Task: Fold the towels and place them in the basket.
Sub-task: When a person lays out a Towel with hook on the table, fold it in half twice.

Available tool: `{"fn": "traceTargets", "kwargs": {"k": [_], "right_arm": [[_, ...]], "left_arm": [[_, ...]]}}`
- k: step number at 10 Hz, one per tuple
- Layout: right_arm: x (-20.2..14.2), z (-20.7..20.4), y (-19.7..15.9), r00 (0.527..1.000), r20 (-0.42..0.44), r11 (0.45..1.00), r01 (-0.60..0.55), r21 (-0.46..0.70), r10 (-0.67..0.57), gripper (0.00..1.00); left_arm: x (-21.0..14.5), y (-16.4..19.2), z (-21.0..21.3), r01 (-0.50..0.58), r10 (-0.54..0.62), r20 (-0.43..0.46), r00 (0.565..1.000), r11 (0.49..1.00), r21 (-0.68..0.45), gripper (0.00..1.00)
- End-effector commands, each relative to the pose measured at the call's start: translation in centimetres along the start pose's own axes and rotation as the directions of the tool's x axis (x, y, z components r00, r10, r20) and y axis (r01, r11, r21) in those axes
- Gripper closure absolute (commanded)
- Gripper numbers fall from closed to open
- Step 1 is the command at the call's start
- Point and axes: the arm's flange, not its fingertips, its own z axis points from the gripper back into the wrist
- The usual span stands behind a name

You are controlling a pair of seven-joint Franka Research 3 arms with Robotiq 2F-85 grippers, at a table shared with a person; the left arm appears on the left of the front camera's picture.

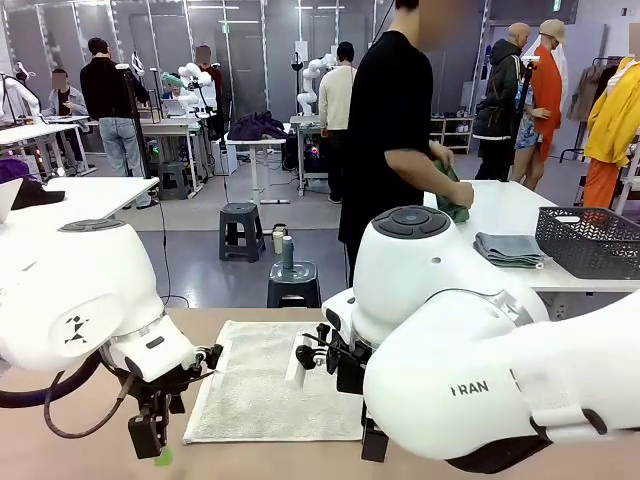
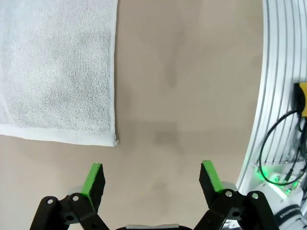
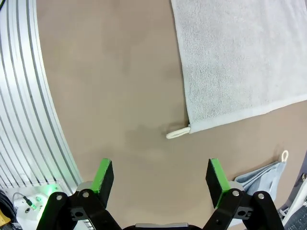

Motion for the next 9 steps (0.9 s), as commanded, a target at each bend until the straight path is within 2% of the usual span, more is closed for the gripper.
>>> {"fn": "traceTargets", "kwargs": {"k": [1,2,4,6,9], "right_arm": [[0.1,0.1,0.0,1.0,0.005,1.0,0.0,-0.003,0.0,0.03],[0.2,-0.8,-0.7,0.999,-0.002,0.999,-0.037,0.026,0.037,0.03],[-0.1,-1.9,-2.1,0.998,-0.01,0.997,-0.065,0.03,0.066,0.03],[0.2,-3.1,-2.9,0.996,-0.021,0.995,-0.09,0.034,0.091,0.03],[0.1,-5.0,-3.6,0.992,-0.043,0.991,-0.118,0.066,0.121,0.03]], "left_arm": [[-0.2,0.6,0.9,0.047,-0.042,0.085,0.995,0.997,-0.059,0.0],[-0.1,1.1,0.9,0.081,-0.072,0.119,0.99,0.994,-0.076,0.0],[0.1,1.9,0.2,0.103,-0.093,0.116,0.989,0.991,-0.087,0.0],[0.1,2.8,-1.3,0.07,-0.062,0.089,0.994,0.993,-0.095,0.0],[-0.1,3.7,-3.3,0.033,-0.027,0.103,0.994,0.998,-0.062,0.0]]}}
